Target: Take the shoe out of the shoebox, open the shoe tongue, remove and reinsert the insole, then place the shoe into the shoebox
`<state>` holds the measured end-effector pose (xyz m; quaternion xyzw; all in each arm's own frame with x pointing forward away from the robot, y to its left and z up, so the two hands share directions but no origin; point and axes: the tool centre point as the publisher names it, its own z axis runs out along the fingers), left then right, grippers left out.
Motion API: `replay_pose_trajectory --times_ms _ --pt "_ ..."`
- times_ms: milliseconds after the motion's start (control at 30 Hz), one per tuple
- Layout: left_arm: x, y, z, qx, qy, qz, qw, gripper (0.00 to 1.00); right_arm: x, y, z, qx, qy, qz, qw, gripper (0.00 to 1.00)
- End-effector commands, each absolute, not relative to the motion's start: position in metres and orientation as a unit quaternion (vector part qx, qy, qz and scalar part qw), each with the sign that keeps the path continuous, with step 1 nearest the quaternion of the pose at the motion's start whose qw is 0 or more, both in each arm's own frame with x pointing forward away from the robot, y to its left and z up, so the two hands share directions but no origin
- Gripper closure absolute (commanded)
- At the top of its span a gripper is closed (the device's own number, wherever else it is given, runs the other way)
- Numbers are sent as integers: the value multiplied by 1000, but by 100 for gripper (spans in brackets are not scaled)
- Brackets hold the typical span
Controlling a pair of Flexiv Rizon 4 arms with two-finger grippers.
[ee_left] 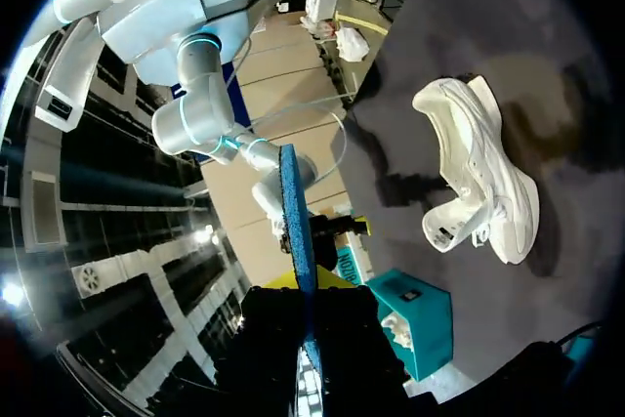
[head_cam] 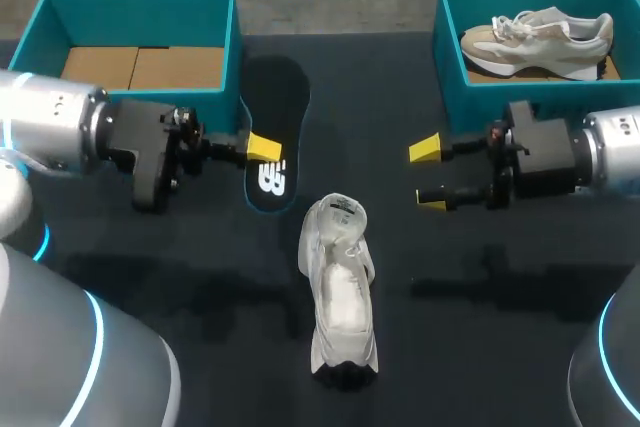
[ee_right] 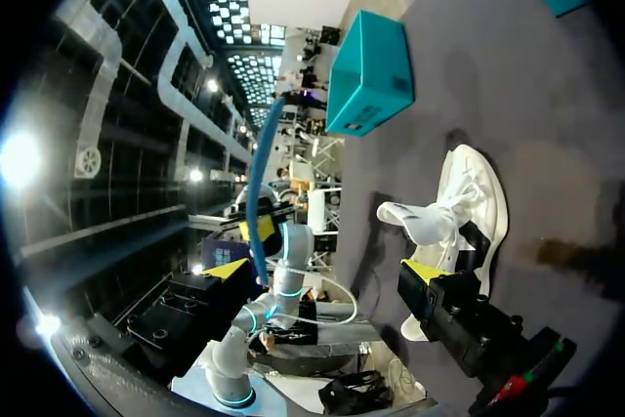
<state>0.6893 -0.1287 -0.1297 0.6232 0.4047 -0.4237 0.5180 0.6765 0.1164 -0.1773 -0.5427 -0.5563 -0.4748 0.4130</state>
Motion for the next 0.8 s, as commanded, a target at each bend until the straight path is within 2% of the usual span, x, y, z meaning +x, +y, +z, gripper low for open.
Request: replay_pose_trajectory --times_ms 33,800 --pt "701 -137 -143 620 392 -435 523 100 676 118 -178 -544 -556 -475 412 0" --pt "682 -151 -161 617 372 -431 544 100 679 119 -178 -540 -557 -477 412 0"
